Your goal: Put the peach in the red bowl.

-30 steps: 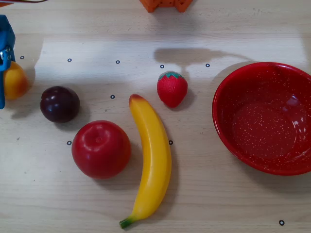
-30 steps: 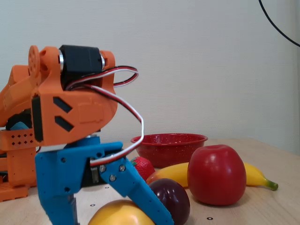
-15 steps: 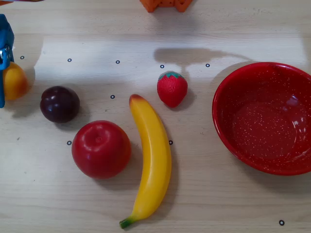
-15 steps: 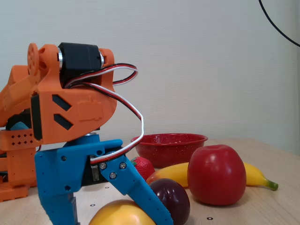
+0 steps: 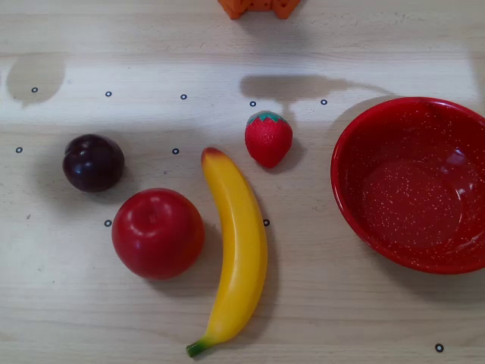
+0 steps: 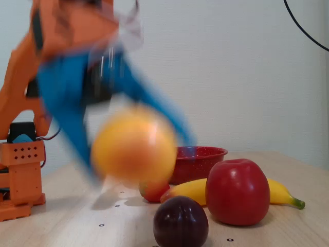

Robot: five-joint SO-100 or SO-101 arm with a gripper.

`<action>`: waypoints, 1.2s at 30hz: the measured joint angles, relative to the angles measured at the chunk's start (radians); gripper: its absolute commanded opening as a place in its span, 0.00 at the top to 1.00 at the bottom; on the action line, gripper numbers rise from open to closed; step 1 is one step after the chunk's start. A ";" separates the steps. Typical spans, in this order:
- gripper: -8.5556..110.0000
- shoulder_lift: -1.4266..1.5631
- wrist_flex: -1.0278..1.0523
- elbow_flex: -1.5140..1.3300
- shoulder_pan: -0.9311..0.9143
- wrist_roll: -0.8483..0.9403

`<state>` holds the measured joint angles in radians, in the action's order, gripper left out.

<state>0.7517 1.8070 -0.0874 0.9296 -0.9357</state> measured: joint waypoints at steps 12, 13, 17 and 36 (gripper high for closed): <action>0.93 0.522 0.000 -0.290 -0.410 0.411; 0.93 0.563 0.000 -0.321 -0.459 0.453; 0.93 0.738 0.000 -0.460 -0.683 0.650; 0.93 0.838 -0.031 -0.847 -1.434 1.140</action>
<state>1.5892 1.7763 -0.9342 -0.5047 0.2040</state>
